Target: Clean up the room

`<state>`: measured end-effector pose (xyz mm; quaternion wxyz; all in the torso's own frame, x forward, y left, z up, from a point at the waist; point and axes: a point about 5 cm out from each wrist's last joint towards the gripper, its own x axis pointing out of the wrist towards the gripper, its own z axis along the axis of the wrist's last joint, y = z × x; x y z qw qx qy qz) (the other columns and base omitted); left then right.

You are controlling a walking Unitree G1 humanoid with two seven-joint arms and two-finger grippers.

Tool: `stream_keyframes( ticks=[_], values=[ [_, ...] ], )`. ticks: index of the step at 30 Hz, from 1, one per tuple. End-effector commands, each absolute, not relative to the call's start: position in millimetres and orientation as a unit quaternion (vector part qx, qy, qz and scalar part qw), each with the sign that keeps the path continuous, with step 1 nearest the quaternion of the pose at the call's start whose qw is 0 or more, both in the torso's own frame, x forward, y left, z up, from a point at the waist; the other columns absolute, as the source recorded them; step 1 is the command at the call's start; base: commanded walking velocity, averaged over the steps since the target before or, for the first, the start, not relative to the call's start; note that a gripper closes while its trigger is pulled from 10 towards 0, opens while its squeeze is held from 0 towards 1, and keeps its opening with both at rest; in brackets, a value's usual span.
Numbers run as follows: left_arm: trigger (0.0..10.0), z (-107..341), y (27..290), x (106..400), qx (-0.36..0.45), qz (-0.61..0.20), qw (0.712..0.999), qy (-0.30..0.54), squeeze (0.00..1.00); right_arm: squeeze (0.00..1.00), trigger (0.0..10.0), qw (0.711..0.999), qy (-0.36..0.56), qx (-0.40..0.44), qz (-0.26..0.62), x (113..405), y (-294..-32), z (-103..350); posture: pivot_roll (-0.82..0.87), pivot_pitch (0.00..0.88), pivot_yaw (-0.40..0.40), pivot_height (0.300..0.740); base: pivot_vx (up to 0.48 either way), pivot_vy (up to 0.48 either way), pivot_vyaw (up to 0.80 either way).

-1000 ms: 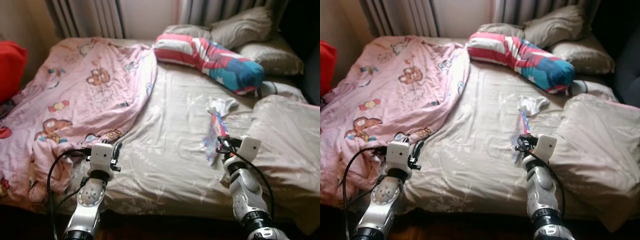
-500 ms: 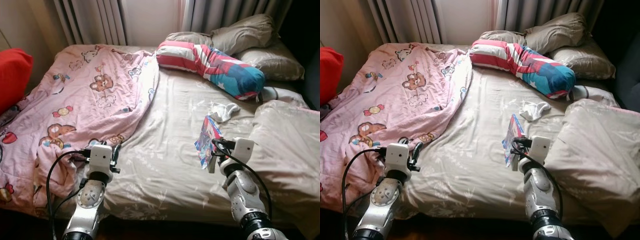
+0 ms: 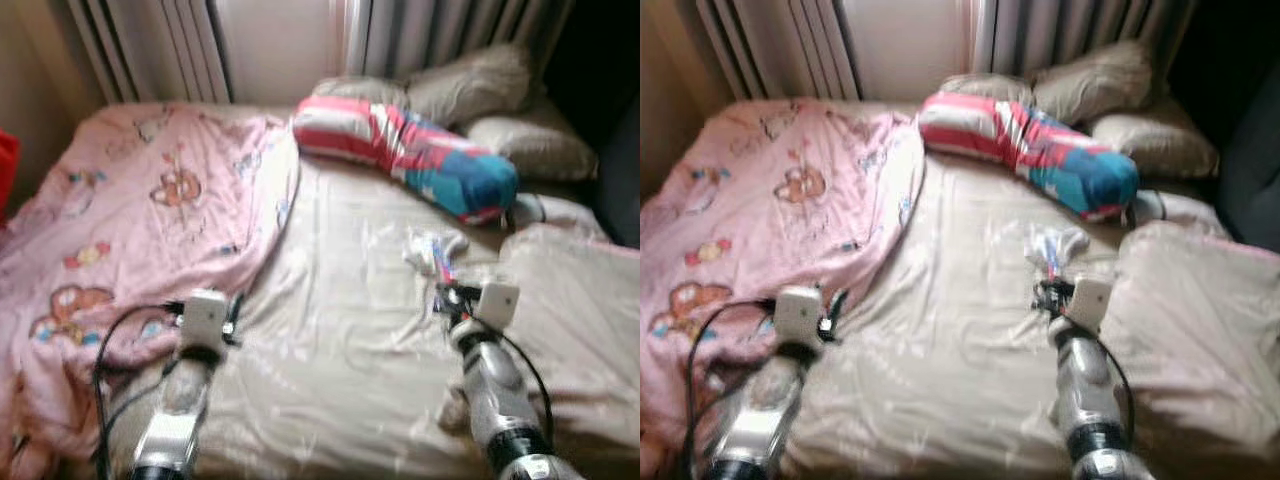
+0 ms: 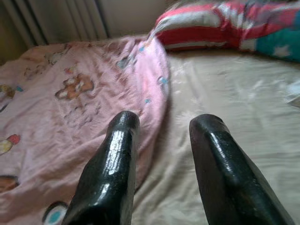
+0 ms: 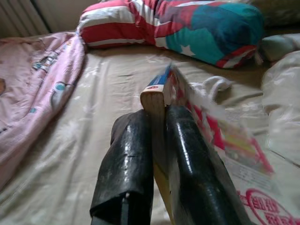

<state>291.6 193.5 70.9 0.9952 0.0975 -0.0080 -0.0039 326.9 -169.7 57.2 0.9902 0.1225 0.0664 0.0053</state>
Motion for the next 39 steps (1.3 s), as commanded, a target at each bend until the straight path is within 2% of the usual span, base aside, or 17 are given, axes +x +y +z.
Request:
stream_keyframes(
  ticks=[1,13,18,24,31,39],
  values=[
    [10.0,73,187,293,0.089,-0.013,0.996,-0.017,0.00,0.00,10.0,0.991,0.061,0.122,0.015,327,-168,59,0.04,0.113,-0.011,0.740,0.000,0.000,0.00],
    [10.0,71,185,290,0.090,-0.015,0.996,-0.013,0.00,0.00,10.0,0.972,0.117,0.191,0.066,321,-148,39,0.04,0.126,-0.014,0.740,0.000,0.000,0.00],
    [10.0,70,186,288,0.090,-0.014,0.996,-0.012,0.00,0.00,10.0,0.975,0.120,0.172,0.081,319,-141,38,0.05,0.132,-0.015,0.740,0.000,0.000,0.00],
    [10.0,68,185,286,0.090,-0.014,0.996,-0.009,0.00,0.00,10.0,0.984,0.085,0.148,0.044,324,-146,47,0.04,0.139,-0.017,0.740,0.000,0.000,0.00],
    [10.0,67,183,285,0.088,-0.014,0.996,-0.008,0.00,0.00,10.0,0.986,0.093,0.132,0.041,325,-145,46,0.04,0.141,-0.024,0.740,0.000,0.000,0.00],
    [10.0,65,183,282,0.088,-0.011,0.996,-0.006,0.00,0.00,10.0,0.986,0.098,0.134,0.031,325,-147,44,0.05,0.147,-0.031,0.697,0.000,0.000,0.00]
  ],
)
